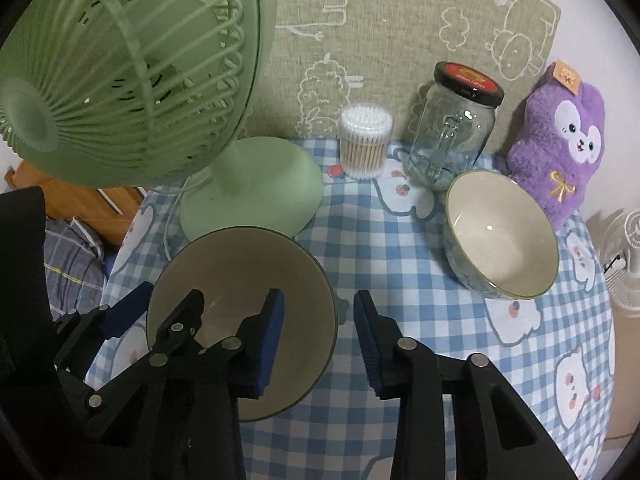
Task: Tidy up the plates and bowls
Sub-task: 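Close both tools on the white bowl's rim, then lift and carry the white bowl with both tools toward the plate stack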
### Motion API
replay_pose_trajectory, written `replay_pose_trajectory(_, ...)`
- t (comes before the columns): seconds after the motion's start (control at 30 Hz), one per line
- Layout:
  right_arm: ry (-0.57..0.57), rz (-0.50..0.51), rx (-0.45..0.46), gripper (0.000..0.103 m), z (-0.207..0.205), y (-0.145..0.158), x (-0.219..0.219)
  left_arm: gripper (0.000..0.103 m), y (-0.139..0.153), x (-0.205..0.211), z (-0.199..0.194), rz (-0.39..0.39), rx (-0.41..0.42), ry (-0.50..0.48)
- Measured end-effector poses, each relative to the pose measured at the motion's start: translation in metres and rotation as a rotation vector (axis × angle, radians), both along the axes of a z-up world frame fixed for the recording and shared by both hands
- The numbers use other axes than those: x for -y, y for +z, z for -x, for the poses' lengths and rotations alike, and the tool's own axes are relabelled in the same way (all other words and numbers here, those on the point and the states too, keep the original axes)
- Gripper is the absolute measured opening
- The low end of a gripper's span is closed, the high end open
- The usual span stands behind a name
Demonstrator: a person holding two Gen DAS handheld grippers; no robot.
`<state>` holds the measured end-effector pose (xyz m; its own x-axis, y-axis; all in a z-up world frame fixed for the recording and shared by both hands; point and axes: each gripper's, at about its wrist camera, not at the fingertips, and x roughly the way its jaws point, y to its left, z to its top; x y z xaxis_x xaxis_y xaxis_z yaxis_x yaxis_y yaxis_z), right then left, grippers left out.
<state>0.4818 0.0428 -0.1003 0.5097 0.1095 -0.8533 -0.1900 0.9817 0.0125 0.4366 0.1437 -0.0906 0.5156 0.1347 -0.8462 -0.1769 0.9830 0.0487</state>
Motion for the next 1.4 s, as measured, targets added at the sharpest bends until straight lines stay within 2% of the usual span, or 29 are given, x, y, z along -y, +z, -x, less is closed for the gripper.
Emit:
replay_pose_trajectory(0.17,-0.003,-0.003,-0.011,0.028,-0.004,-0.005,-0.001,0.025,-0.006,0.000,-0.002,-0.010,-0.006,0.001)
replay_pose_trajectory(0.47,-0.022,-0.019,-0.030,0.023,-0.006,-0.013,0.000,0.015,-0.009,0.001,-0.002,-0.045,-0.021,0.002)
replay_pose_trajectory(0.7,-0.026,0.011,-0.019,0.012,-0.010,-0.016,0.001,0.014,-0.008,0.002,-0.001,-0.061,-0.021,-0.012)
replay_pose_trajectory(1.4,-0.002,0.025,0.001,0.012,-0.011,-0.018,0.002,0.013,-0.008,0.003,0.005,-0.043,-0.028,0.003)
